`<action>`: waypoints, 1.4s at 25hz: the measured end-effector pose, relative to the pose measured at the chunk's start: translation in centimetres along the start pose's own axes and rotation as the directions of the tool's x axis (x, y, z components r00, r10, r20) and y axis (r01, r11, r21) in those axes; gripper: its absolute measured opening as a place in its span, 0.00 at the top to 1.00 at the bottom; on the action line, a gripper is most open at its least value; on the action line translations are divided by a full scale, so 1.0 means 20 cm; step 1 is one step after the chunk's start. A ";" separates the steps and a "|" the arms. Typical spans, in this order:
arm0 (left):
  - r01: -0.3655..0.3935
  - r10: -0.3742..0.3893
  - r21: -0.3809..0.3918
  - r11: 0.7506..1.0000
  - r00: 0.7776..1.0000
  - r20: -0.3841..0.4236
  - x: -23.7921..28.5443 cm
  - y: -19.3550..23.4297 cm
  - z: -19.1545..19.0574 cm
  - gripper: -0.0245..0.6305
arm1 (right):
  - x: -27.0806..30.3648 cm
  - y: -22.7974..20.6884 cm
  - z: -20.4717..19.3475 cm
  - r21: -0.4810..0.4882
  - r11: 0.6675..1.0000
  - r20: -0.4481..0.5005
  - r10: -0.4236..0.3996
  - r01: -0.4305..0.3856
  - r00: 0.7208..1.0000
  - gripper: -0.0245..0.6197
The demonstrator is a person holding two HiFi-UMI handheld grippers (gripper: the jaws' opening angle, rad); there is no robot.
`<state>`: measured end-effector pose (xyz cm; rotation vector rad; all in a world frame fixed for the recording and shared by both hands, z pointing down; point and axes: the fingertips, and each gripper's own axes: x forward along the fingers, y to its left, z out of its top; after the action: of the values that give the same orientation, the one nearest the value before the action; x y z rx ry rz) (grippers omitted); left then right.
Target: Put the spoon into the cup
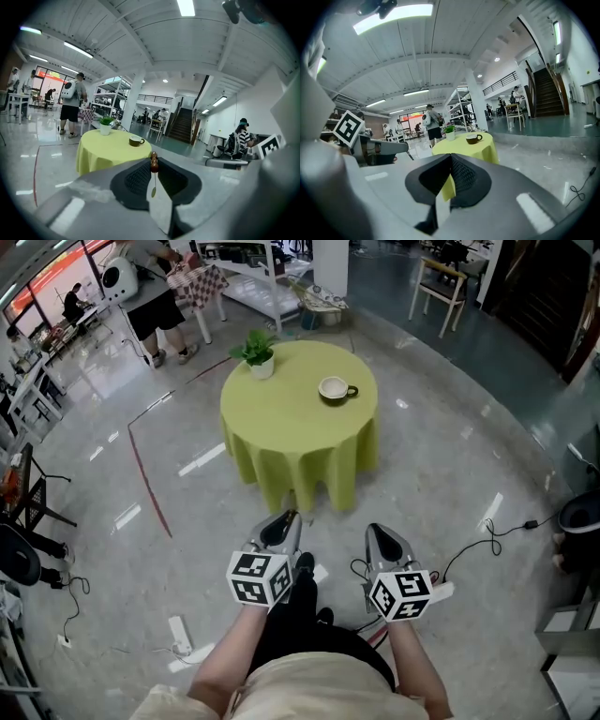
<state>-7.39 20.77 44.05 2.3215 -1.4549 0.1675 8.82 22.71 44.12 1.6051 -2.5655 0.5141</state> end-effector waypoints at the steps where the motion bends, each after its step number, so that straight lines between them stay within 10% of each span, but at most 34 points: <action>1: 0.001 -0.001 -0.001 1.000 1.000 0.000 0.02 0.01 0.01 0.89 | 0.02 -0.01 0.00 0.001 1.000 -0.002 -0.001 0.001 1.000 0.96; 35: 0.082 -0.085 -0.034 0.996 0.993 -0.087 1.02 0.56 0.34 0.89 | 0.97 -0.35 0.16 0.054 0.993 -0.080 -0.099 0.104 0.992 0.96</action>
<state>-8.68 -3.28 46.98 2.3152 -1.3069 0.2195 6.66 2.13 47.40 1.6888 -2.4205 0.6329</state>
